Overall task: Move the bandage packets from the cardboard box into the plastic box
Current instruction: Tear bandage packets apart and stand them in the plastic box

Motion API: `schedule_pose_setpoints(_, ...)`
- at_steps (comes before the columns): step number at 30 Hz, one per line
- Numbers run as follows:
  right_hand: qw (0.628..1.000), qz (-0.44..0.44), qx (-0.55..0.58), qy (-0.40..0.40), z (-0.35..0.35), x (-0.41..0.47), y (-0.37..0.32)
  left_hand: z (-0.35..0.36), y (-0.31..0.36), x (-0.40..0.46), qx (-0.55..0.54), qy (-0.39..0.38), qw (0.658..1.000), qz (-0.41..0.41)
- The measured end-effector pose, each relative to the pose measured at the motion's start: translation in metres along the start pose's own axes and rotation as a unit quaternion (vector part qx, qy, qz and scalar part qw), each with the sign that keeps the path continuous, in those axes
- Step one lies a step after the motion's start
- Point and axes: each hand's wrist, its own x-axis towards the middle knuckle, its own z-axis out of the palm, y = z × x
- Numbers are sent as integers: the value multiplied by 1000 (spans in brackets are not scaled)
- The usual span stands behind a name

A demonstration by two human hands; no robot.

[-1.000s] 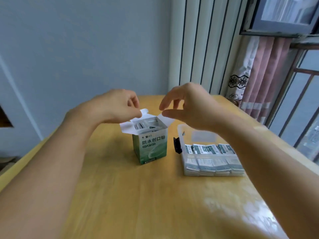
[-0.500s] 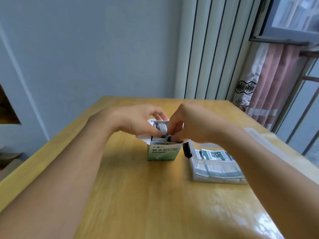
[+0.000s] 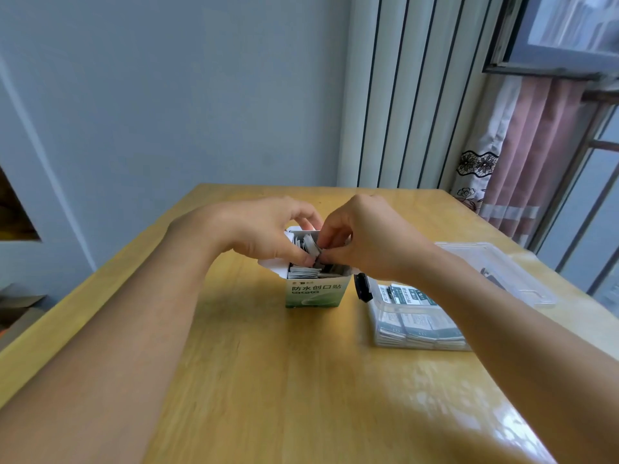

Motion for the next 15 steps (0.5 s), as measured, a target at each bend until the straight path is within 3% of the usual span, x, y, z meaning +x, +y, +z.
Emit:
schedule_pose_setpoints(5, 999, 21, 27, -1, -4, 0, 4, -2, -2, -1, -12, -3, 1000, 1)
schedule_pose_setpoints(15, 992, 52, 78, 88, 10, 1, 4, -3, -3, 1, 17, 2, 1000, -20)
